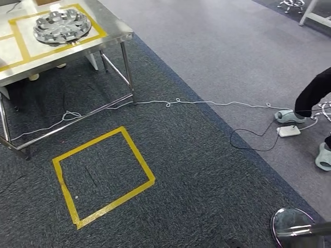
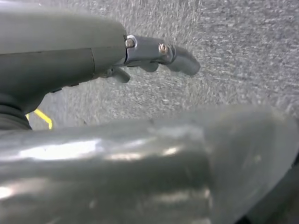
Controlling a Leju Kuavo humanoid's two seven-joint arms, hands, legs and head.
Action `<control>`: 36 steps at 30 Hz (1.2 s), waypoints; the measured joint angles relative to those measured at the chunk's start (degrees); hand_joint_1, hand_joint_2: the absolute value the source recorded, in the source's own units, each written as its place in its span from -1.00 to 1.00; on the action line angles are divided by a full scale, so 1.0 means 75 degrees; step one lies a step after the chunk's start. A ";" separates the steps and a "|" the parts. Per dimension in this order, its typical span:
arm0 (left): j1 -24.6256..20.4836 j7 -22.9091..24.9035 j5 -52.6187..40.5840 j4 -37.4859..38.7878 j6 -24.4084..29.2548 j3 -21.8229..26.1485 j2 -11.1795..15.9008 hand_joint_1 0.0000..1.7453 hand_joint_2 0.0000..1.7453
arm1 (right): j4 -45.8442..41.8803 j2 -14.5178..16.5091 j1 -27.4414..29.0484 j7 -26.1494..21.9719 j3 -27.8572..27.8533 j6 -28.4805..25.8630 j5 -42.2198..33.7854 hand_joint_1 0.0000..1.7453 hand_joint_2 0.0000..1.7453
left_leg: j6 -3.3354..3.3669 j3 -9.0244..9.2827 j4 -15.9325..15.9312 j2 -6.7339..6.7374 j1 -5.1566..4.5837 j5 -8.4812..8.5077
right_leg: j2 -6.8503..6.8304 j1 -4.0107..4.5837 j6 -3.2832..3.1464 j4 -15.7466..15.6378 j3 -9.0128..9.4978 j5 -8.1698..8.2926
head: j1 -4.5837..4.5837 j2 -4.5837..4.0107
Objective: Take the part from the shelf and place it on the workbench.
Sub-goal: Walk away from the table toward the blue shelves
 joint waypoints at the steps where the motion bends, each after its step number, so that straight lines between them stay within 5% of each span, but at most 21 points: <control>1: -0.0008 0.0000 0.0000 0.0000 0.0000 0.0001 0.0001 -1.00 -1.00 | 0.0001 0.0000 0.0018 0.0000 0.0000 0.0000 0.0000 -1.00 -1.00 | 0.0039 0.0014 -0.0038 0.0054 0.0000 -0.0003 | 0.0071 -0.0015 0.0046 -0.0004 -0.0037 0.0007 | 0.0000 0.0001; 2: -0.0019 0.0000 0.0000 0.0000 0.0000 0.0002 0.0001 -1.00 -1.00 | 0.0001 0.0000 0.0043 0.0000 -0.0001 0.0000 0.0001 -1.00 -1.00 | 0.0085 0.0014 -0.0025 0.0128 -0.0005 0.0001 | 0.0059 -0.0027 0.0090 0.0007 -0.0061 -0.0007 | 0.0001 0.0001; 4: -0.0027 0.0000 0.0000 0.0000 0.0001 0.0003 -0.0002 -1.00 -1.00 | 0.0001 0.0000 0.0052 0.0000 -0.0002 0.0000 0.0002 -1.00 -1.00 | 0.0184 0.0030 -0.0035 0.0306 -0.0006 0.0011 | -0.0263 -0.0011 0.0156 0.0467 -0.0301 -0.0299 | 0.0049 0.0001; 7: -0.0006 0.0000 0.0000 0.0000 0.0003 0.0004 -0.0003 -1.00 -1.00 | 0.0002 0.0004 0.0003 -0.0006 0.0001 0.0000 0.0000 -1.00 -1.00 | 0.0258 0.0038 -0.0036 0.0604 -0.0050 -0.0007 | -0.0762 0.0014 0.0201 0.2268 -0.1175 -0.1149 | 0.0112 0.0001; 9: -0.0002 0.0000 0.0000 0.0000 0.0003 0.0006 0.0002 -1.00 -1.00 | 0.0001 0.0004 0.0020 0.0001 -0.0001 0.0000 -0.0001 -1.00 -1.00 | 0.0268 0.0055 -0.0033 0.0780 -0.0072 -0.0027 | -0.0812 0.0016 0.0191 0.2751 -0.1405 -0.1206 | 0.0114 0.0001; 10: -0.0005 0.0000 0.0000 0.0000 0.0003 0.0006 0.0002 -1.00 -1.00 | 0.0001 0.0004 0.0032 0.0006 -0.0004 0.0000 0.0000 -1.00 -1.00 | 0.0261 0.0076 -0.0033 0.0854 -0.0077 -0.0040 | -0.0832 0.0021 0.0173 0.2458 -0.1252 -0.1004 | 0.0114 0.0001; 12: -0.0011 0.0000 0.0000 0.0000 0.0003 0.0006 0.0000 -1.00 -1.00 | 0.0000 0.0003 0.0028 0.0010 -0.0008 -0.0001 0.0001 -1.00 -1.00 | 0.0220 0.0138 -0.0033 0.0993 -0.0085 -0.0079 | -0.1051 0.0051 0.0116 0.1187 -0.0563 -0.0436 | 0.0116 0.0001; 14: -0.0014 0.0000 0.0000 0.0000 0.0003 0.0007 0.0001 -1.00 -1.00 | 0.0001 0.0004 -0.0013 0.0002 -0.0007 -0.0001 0.0001 -1.00 -1.00 | 0.0150 0.0179 -0.0022 0.1116 -0.0112 -0.0124 | -0.1259 0.0089 0.0065 0.0269 -0.0065 -0.0125 | 0.0107 0.0001; 17: -0.0031 0.0000 0.0000 0.0000 0.0003 0.0007 -0.0004 -1.00 -1.00 | 0.0002 0.0007 -0.0004 -0.0001 -0.0006 0.0000 -0.0001 -1.00 -1.00 | 0.0052 0.0198 -0.0018 0.1260 -0.0127 -0.0161 | -0.1124 0.0099 -0.0014 0.0129 -0.0043 -0.0076 | 0.0085 0.0001; 19: -0.0042 0.0000 0.0000 0.0000 0.0005 0.0006 -0.0007 -1.00 -1.00 | 0.0002 0.0007 0.0011 0.0007 -0.0009 -0.0001 -0.0001 -1.00 -1.00 | -0.0026 0.0072 0.0296 0.1055 -0.0109 -0.0418 | -0.0989 0.0066 -0.0095 0.0109 -0.0062 -0.0039 | 0.0081 0.0001; 22: -0.0016 0.0000 0.0000 0.0000 0.0009 0.0008 -0.0006 -1.00 -1.00 | 0.0000 0.0003 -0.0016 0.0007 -0.0014 -0.0004 0.0001 -1.00 -1.00 | -0.0087 -0.0737 0.2030 0.0695 -0.0090 -0.1294 | -0.0764 0.0043 -0.0161 0.0092 -0.0105 0.0004 | 0.0076 0.0000; 24: 0.0009 0.0000 0.0000 0.0000 0.0008 0.0009 -0.0006 -1.00 -1.00 | 0.0001 0.0004 -0.0003 0.0001 -0.0014 0.0000 0.0001 -1.00 -1.00 | -0.0086 -0.1099 0.2705 0.0666 -0.0088 -0.1414 | -0.0582 0.0037 -0.0162 0.0095 -0.0113 0.0013 | 0.0076 0.0000; 26: 0.0014 0.0000 0.0000 0.0000 0.0008 0.0009 -0.0006 -1.00 -1.00 | 0.0001 0.0005 0.0013 0.0000 -0.0015 0.0001 0.0001 -1.00 -1.00 | -0.0070 -0.0849 0.2073 0.0612 -0.0082 -0.0891 | -0.0383 0.0015 -0.0137 0.0098 -0.0097 0.0025 | 0.0077 0.0001; 28: 0.0011 0.0000 0.0000 0.0000 0.0009 0.0009 -0.0006 -1.00 -1.00 | 0.0001 0.0005 0.0002 0.0000 -0.0015 0.0001 0.0001 -1.00 -1.00 | -0.0053 -0.0296 0.0837 0.0288 -0.0045 -0.0281 | -0.0183 0.0002 -0.0078 0.0118 -0.0104 0.0036 | 0.0065 0.0000; 30: -0.0003 0.0000 0.0000 0.0000 0.0009 0.0009 -0.0001 -1.00 -1.00 | 0.0000 0.0005 -0.0007 -0.0001 -0.0016 -0.0001 -0.0001 -1.00 -1.00 | -0.0016 -0.0005 0.0159 0.0021 -0.0018 -0.0083 | -0.0021 -0.0001 0.0005 0.0143 -0.0168 0.0046 | 0.0052 0.0000; 32: -0.0019 0.0000 0.0000 0.0000 0.0009 0.0009 -0.0001 -1.00 -1.00 | 0.0000 0.0005 0.0021 -0.0001 -0.0016 -0.0001 -0.0001 -1.00 -1.00 | 0.0071 0.0010 0.0089 0.0096 -0.0035 -0.0094 | 0.0114 -0.0031 0.0107 0.0124 -0.0236 0.0071 | 0.0051 0.0001; 34: -0.0029 0.0000 0.0000 0.0000 0.0012 0.0011 -0.0002 -1.00 -1.00 | 0.0001 0.0004 0.0047 0.0003 -0.0017 0.0000 0.0001 -1.00 -1.00 | 0.0174 0.0020 0.0072 0.0259 -0.0034 -0.0072 | -0.0101 -0.0029 0.0186 0.0341 -0.0375 -0.0076 | 0.0085 0.0001; 36: -0.0025 0.0000 0.0000 0.0000 0.0015 0.0012 0.0001 -1.00 -1.00 | 0.0002 0.0007 0.0022 0.0004 -0.0016 0.0000 0.0001 -1.00 -1.00 | 0.0236 0.0029 0.0058 0.0449 -0.0033 -0.0065 | -0.0548 0.0001 0.0224 0.1276 -0.0829 -0.0583 | 0.0149 0.0000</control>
